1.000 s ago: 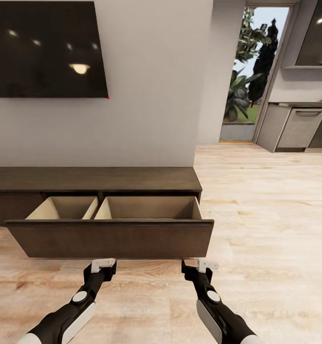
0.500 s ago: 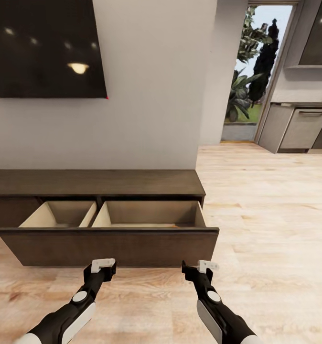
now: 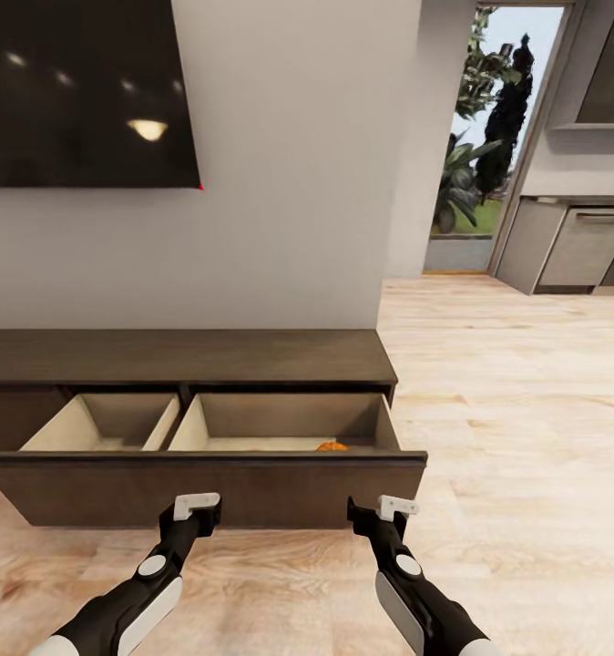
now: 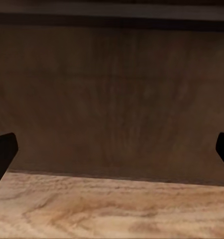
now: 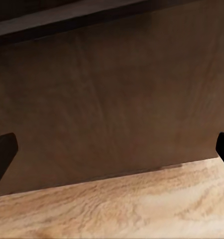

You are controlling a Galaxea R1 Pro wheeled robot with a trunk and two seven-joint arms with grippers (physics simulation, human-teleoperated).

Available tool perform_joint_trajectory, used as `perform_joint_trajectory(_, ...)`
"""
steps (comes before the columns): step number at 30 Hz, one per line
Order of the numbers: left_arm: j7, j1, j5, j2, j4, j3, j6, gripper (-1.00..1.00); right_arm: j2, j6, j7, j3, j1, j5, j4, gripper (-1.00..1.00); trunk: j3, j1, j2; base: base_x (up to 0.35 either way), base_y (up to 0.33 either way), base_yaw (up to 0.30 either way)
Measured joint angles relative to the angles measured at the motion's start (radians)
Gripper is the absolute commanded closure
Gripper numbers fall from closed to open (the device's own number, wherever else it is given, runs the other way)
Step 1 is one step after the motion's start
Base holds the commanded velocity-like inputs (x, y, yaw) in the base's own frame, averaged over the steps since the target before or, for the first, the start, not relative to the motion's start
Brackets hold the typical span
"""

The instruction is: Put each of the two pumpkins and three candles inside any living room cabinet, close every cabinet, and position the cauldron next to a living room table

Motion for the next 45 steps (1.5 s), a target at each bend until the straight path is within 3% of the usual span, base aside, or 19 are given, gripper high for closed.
perform_joint_trajectory(18,0.000,0.000,0.000,0.000,0.001,0.000,0.001,-1.00,-0.002,0.001,0.000,-0.002,0.000,-0.002,0.000,-1.00,0.000,0.000,0.000,0.144,0.000,0.000)
perform_joint_trajectory(45,0.000,0.000,-0.001,0.000,0.041,0.000,0.001,-1.00,-0.002,-0.001,-0.003,-0.004,0.001,-0.011,0.007,-1.00,0.000,0.000,0.000,0.311,0.017,0.000)
